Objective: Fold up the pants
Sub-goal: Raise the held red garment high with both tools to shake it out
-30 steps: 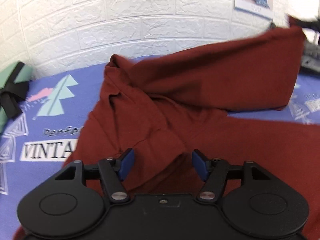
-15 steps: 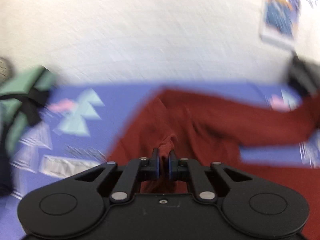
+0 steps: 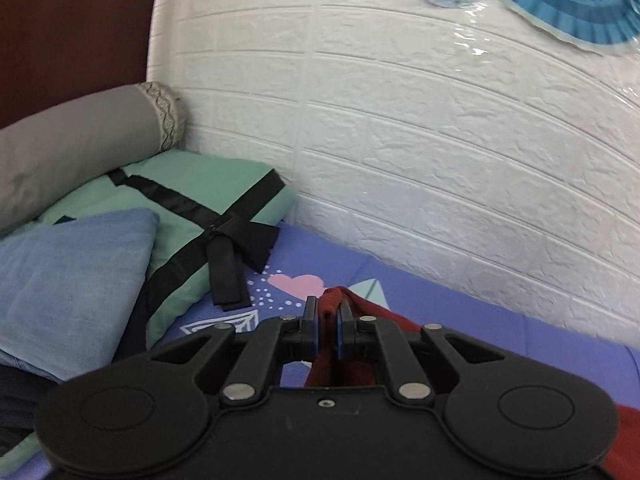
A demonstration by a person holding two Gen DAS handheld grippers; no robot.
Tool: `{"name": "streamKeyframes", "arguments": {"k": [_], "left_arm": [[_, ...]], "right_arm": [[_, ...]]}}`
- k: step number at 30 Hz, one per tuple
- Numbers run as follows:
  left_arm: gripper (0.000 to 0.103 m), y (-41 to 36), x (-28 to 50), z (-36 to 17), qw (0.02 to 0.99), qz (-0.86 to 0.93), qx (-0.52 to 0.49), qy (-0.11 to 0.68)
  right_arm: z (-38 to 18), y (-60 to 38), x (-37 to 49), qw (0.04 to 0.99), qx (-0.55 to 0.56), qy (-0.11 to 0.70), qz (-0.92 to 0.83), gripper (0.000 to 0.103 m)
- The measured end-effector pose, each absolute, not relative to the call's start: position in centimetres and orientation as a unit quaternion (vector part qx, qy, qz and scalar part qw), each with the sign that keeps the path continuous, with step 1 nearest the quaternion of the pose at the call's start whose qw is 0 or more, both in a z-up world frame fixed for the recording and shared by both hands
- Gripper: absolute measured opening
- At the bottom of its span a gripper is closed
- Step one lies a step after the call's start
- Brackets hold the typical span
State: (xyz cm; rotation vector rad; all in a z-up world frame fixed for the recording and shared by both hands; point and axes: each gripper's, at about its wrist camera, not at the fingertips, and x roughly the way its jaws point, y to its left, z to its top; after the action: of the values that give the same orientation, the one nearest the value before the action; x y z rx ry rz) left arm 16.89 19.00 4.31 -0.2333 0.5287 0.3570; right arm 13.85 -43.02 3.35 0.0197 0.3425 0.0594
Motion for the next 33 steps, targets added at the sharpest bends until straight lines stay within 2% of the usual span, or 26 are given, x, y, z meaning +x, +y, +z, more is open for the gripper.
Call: {"name": "streamKeyframes", "arguments": {"k": [14,27,29,30,31,32,33], "left_arm": [[0.0,23.5,20.4,-1.7,0.904,0.247,-0.184,0.295],[0.0,24.5,23.1,-4.3,0.886,0.301,-0.175,0.306],[0.0,24.2,23.2,-4.5,0.888,0.297,-0.159,0.312],[0.014,24.1,23.1,-4.6,0.89,0.292,-0.154,0.314],[0.021,24.0,23.1,-4.6,0.891,0.287,-0.152,0.317],[0.024,23.9,22.8,-4.4,0.892,0.282,-0.154,0.318],[0.043,23.6,22.5,-4.1,0.894,0.274,-0.157,0.317]], "right_arm": [[1.6,-41.9,28.7,0.976,-0.061,0.202,-0.056,0.004],[-2.1,-38.1,40.2,0.964,-0.094,0.224,-0.108,0.004],[-3.0,-37.1,40.2,0.964,-0.112,0.21,-0.121,0.012],[-3.2,-36.7,39.9,0.962,-0.129,0.205,-0.124,0.012],[-3.2,-36.6,39.6,0.961,-0.142,0.204,-0.122,0.012],[-2.9,-36.9,39.2,0.962,-0.142,0.207,-0.112,0.029],[-2.4,-37.4,38.6,0.965,-0.126,0.208,-0.101,0.069]]}}
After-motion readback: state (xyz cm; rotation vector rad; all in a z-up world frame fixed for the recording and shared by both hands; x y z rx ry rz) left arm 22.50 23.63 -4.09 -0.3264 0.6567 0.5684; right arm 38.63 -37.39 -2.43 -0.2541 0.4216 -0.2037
